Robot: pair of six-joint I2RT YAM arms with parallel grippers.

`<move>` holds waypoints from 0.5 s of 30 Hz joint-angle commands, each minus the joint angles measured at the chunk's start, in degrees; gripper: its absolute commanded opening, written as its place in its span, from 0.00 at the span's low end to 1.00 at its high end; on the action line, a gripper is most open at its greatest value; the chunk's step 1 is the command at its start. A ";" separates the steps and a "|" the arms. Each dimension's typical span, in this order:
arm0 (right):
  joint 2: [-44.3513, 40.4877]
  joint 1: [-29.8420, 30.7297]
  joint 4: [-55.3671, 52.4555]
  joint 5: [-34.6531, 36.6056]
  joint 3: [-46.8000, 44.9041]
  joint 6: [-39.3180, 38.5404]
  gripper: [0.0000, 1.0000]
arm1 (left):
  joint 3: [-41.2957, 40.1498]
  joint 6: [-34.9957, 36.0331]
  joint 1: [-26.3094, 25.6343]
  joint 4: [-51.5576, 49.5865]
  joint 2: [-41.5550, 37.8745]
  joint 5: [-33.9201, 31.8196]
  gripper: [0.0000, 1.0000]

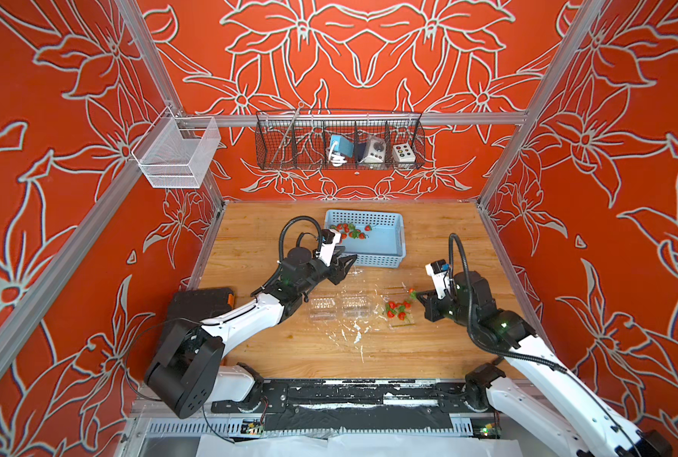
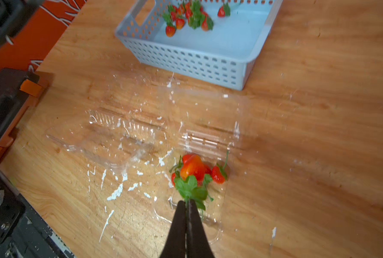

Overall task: Pack strawberries into containers
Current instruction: Place the strawberry in the packing box.

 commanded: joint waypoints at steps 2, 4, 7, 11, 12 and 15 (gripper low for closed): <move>-0.03 0.68 3.34 -1.30 -4.60 5.05 0.00 | 3.50 1.41 -3.73 -4.79 4.88 -1.19 0.52; 0.26 0.81 4.68 -1.56 -6.11 5.63 0.00 | 4.05 1.33 -4.45 -4.69 6.71 -1.37 0.52; 1.18 1.01 5.59 -1.67 -7.21 5.56 0.00 | 4.30 0.44 -4.54 -3.31 7.94 -0.28 0.52; 3.50 1.16 6.49 -0.97 -8.41 5.31 0.00 | 7.04 -0.09 -4.80 -3.17 10.78 1.17 0.52; 4.02 1.15 6.58 -0.68 -8.63 5.29 0.00 | 7.86 0.07 -4.98 -3.28 11.53 1.21 0.52; 4.92 1.18 6.76 0.65 -9.35 5.64 0.00 | 9.70 0.10 -5.24 -3.07 13.54 1.78 0.52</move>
